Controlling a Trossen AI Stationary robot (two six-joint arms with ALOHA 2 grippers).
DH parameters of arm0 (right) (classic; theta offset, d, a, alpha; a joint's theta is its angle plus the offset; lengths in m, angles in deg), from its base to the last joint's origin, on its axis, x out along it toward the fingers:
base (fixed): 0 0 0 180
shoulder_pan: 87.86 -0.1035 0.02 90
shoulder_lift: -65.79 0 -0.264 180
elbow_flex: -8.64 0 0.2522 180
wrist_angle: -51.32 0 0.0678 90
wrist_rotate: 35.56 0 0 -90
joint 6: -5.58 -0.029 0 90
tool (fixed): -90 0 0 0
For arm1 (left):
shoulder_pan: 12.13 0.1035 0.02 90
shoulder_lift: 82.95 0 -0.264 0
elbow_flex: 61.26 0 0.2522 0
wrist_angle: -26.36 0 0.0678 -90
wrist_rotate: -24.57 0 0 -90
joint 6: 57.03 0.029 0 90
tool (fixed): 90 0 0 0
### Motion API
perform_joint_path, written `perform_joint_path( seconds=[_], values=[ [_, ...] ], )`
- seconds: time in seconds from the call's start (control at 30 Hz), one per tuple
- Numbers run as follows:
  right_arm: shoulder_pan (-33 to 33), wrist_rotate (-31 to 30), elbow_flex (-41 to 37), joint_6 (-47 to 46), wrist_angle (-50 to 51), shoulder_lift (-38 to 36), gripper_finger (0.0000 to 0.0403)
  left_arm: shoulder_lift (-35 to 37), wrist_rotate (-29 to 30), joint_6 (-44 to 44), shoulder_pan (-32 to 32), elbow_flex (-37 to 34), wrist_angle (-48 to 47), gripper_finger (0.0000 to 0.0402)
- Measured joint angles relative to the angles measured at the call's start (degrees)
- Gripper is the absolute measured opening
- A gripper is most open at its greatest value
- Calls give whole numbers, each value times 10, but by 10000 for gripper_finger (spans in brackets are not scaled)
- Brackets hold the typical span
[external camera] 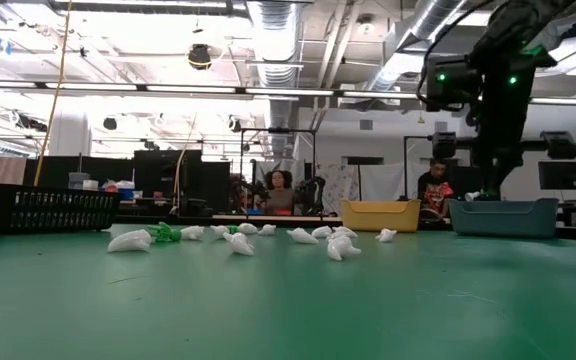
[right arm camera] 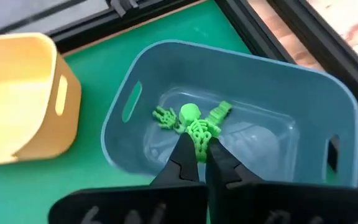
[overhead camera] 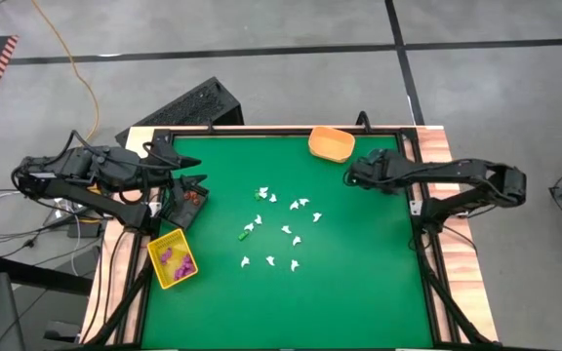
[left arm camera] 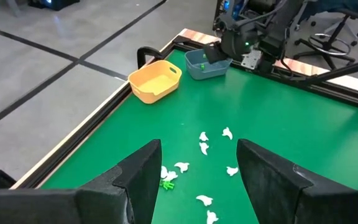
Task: Sort Halloween decoration
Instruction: Put the green skeleton toy into the gray bin
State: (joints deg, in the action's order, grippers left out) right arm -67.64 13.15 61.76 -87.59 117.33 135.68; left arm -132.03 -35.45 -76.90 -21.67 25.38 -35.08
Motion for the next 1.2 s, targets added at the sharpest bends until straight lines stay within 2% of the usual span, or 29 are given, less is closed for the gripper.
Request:
perform_joint_path(
  seconds=[0.27,0.63,0.77,0.9,1.07,1.2],
  values=[
    [51,3,-3,6,-34,6,38,0,0,-8,0,0,-1,199],
    [53,28,-3,119,-65,6,168,0,9,-8,0,0,-10,199],
    [43,39,1,141,-106,6,203,0,14,-7,0,0,-10,199],
    [16,39,15,251,-223,5,216,0,14,-7,0,0,-10,199],
    [-39,64,18,439,-489,8,215,0,14,-7,0,0,-9,199],
    [-93,67,18,499,-658,41,206,0,14,-7,0,0,-9,199]
  ],
)
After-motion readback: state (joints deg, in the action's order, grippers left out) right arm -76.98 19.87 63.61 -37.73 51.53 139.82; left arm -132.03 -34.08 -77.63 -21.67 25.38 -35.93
